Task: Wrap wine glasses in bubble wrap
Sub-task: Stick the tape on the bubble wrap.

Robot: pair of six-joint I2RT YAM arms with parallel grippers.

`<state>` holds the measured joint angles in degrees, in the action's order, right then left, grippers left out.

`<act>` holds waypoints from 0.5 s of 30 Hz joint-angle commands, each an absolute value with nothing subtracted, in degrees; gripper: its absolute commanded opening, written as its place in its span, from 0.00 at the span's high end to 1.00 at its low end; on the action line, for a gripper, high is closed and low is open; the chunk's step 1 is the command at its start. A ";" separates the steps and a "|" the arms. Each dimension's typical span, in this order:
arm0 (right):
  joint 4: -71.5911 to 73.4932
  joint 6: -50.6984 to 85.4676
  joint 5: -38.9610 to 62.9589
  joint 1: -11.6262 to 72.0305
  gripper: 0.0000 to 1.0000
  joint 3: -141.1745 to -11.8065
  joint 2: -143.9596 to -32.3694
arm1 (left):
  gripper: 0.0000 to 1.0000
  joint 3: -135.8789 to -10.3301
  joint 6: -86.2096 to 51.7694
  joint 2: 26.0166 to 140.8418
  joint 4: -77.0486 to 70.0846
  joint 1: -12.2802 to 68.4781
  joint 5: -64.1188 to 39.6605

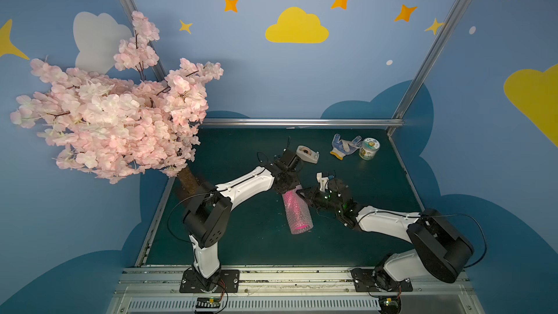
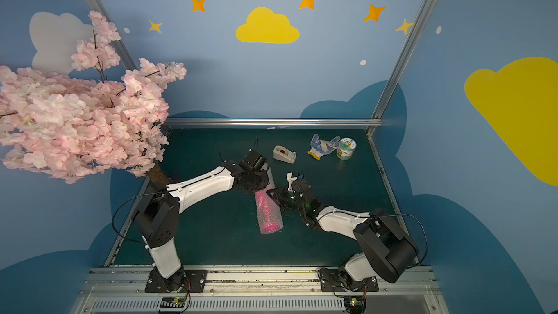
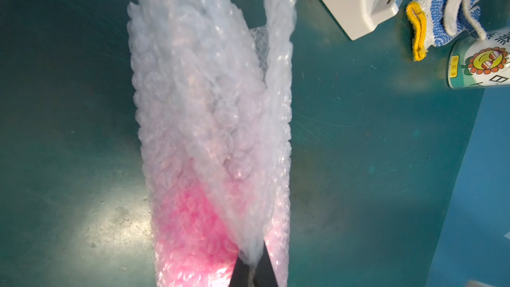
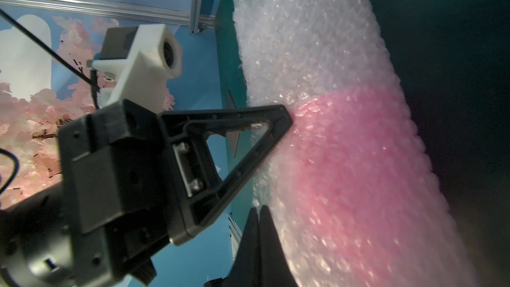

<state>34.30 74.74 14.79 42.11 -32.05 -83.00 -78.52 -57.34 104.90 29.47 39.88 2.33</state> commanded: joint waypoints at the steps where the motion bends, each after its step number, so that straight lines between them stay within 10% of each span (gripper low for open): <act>1: 33.20 73.97 12.00 42.36 1.00 -34.03 -81.14 | 0.98 -76.68 -57.83 104.52 32.56 40.17 2.48; 15: 31.52 72.78 12.07 44.33 1.00 -35.31 -82.19 | 0.98 -77.12 -58.18 104.87 32.70 40.17 2.90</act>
<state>31.38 73.17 11.60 43.42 -35.46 -80.79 -78.50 -57.69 104.90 30.04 39.83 3.03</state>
